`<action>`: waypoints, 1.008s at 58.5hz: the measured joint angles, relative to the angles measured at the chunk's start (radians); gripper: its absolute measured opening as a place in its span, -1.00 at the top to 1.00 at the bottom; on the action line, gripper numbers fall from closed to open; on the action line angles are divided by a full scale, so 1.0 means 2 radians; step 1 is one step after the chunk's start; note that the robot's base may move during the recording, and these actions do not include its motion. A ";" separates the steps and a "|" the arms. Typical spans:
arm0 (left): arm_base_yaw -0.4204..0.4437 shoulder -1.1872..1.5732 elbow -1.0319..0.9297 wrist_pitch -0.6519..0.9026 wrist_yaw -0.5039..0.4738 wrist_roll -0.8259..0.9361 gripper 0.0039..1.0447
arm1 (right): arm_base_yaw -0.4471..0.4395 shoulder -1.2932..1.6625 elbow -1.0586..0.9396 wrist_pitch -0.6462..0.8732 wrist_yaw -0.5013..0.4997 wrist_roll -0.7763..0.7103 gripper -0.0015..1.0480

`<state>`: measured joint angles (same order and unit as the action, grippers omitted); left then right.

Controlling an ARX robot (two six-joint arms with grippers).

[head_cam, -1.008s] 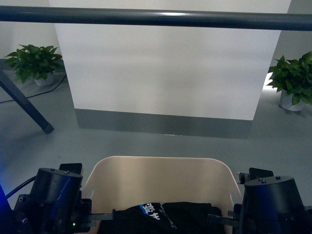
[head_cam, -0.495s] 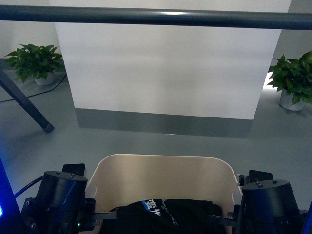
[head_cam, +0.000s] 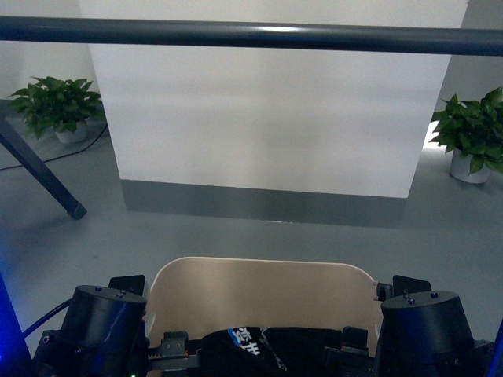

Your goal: Move hamper under clothes hanger

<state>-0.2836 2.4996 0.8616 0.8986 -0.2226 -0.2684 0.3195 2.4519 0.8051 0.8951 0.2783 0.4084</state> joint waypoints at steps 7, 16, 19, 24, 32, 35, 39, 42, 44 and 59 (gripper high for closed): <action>0.002 -0.038 -0.010 -0.003 0.000 0.003 -0.74 | 0.000 -0.029 -0.001 -0.005 0.002 -0.003 -0.62; 0.007 -0.092 -0.016 -0.012 -0.002 0.015 -0.88 | -0.003 -0.071 -0.005 -0.013 0.008 -0.011 -0.88; 0.008 -0.114 -0.019 -0.015 -0.003 0.019 -0.87 | -0.005 -0.089 -0.009 -0.016 0.010 -0.017 -0.84; 0.010 -0.148 -0.023 -0.018 -0.004 0.027 -0.88 | -0.007 -0.119 -0.015 -0.022 0.014 -0.025 -0.84; 0.010 -0.201 -0.031 -0.023 -0.005 0.037 -0.88 | -0.009 -0.171 -0.025 -0.032 0.020 -0.039 -0.85; 0.009 -0.231 -0.033 -0.028 -0.007 0.042 -0.88 | -0.010 -0.203 -0.029 -0.038 0.023 -0.047 -0.85; 0.007 -0.272 -0.036 -0.039 -0.010 0.052 -0.88 | -0.010 -0.251 -0.031 -0.051 0.029 -0.059 -0.85; 0.005 -0.306 -0.037 -0.048 -0.011 0.060 -0.88 | -0.008 -0.290 -0.031 -0.065 0.034 -0.073 -0.85; 0.002 -0.323 -0.038 -0.052 -0.011 0.066 -0.88 | -0.006 -0.310 -0.031 -0.072 0.035 -0.079 -0.85; -0.033 -0.466 -0.063 -0.082 -0.019 0.115 -0.88 | 0.030 -0.453 -0.042 -0.120 0.080 -0.136 -0.85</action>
<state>-0.3489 1.5684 0.7357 0.7353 -0.2615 -0.0387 0.3790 1.5467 0.7219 0.6559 0.4385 0.1368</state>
